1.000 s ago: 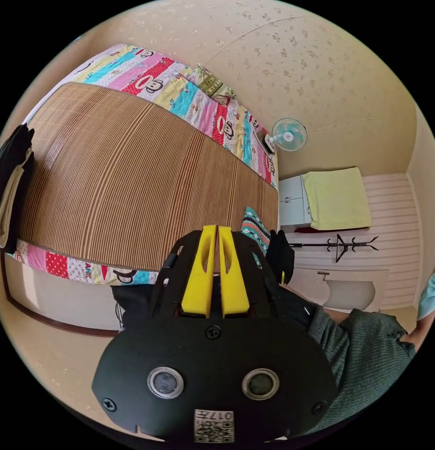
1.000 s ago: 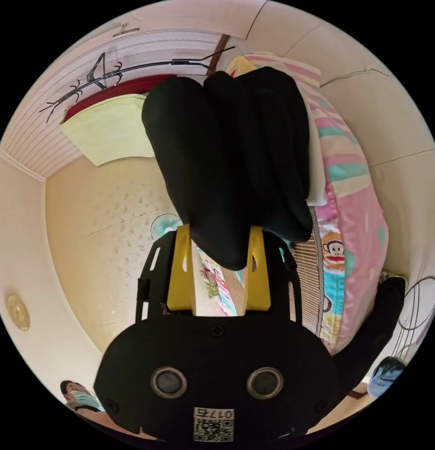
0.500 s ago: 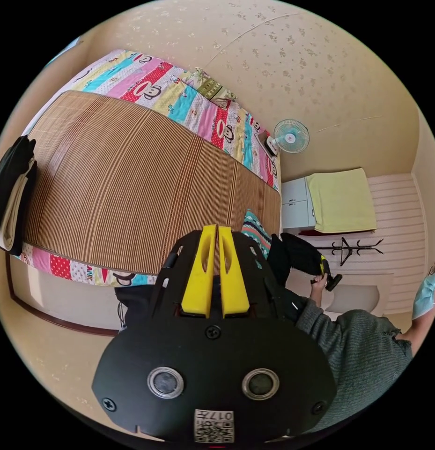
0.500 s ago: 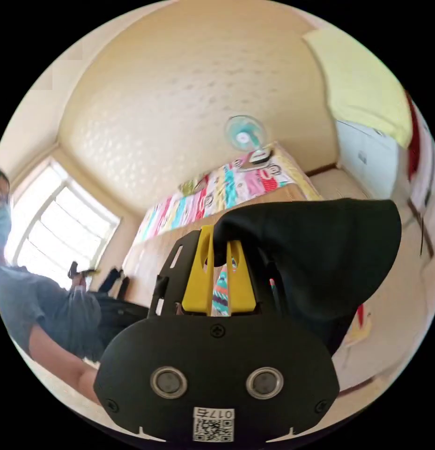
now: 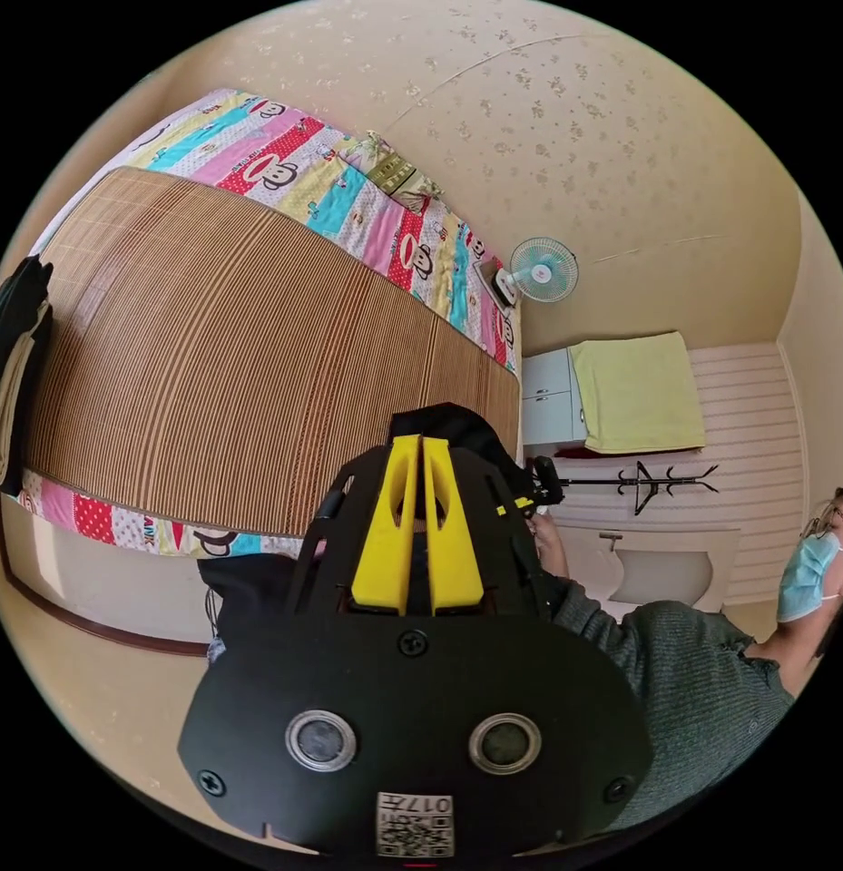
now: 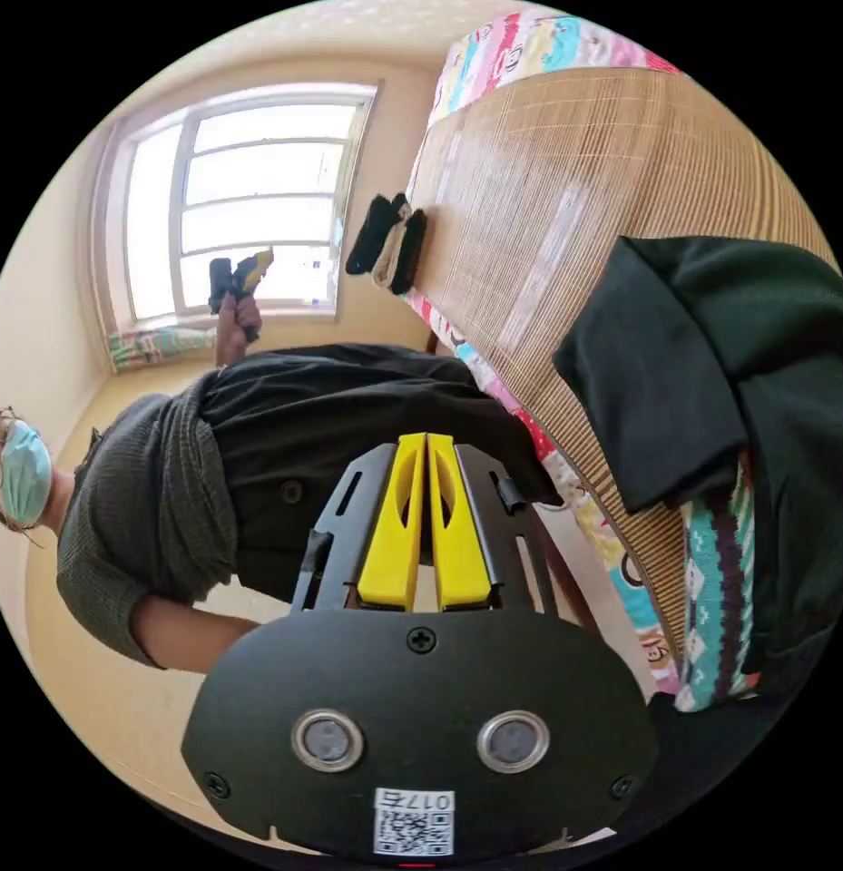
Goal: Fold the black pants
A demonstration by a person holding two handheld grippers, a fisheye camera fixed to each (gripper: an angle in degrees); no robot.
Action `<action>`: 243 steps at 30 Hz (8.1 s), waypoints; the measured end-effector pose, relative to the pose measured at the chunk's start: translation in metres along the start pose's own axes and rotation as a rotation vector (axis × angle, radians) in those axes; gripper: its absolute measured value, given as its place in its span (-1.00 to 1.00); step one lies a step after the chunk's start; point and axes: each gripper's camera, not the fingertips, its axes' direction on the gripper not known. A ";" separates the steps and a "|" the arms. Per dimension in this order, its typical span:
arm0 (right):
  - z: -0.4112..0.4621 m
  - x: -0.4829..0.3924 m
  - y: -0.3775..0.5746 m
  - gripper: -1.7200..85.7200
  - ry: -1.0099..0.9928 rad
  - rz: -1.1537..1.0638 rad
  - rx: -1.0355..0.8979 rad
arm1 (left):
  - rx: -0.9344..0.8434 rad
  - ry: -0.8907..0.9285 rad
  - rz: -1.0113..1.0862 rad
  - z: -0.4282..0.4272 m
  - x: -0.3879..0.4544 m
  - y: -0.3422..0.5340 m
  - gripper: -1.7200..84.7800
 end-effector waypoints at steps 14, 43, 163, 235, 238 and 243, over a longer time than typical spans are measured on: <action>-0.019 0.165 0.157 -0.66 0.083 0.970 1.219 | 0.031 -0.003 -0.080 0.026 -0.034 0.047 -0.98; 0.191 -0.164 -0.120 -0.91 0.422 -0.526 0.579 | -0.149 0.083 0.761 0.208 0.122 0.033 -0.79; 0.012 0.214 0.179 -0.49 0.066 1.156 1.048 | 0.080 0.090 -0.797 -0.391 -0.265 -0.360 -0.75; -0.071 0.148 0.177 -0.95 0.420 0.965 0.401 | -0.554 -0.555 0.279 -0.279 -0.162 -0.424 -0.98; -0.084 0.158 0.176 -0.94 0.490 0.910 0.354 | -0.609 -0.884 0.477 -0.286 -0.156 -0.417 -0.98; -0.088 0.190 0.148 -0.94 0.552 0.811 0.149 | -0.573 -0.902 -0.004 -0.346 -0.248 -0.446 -0.98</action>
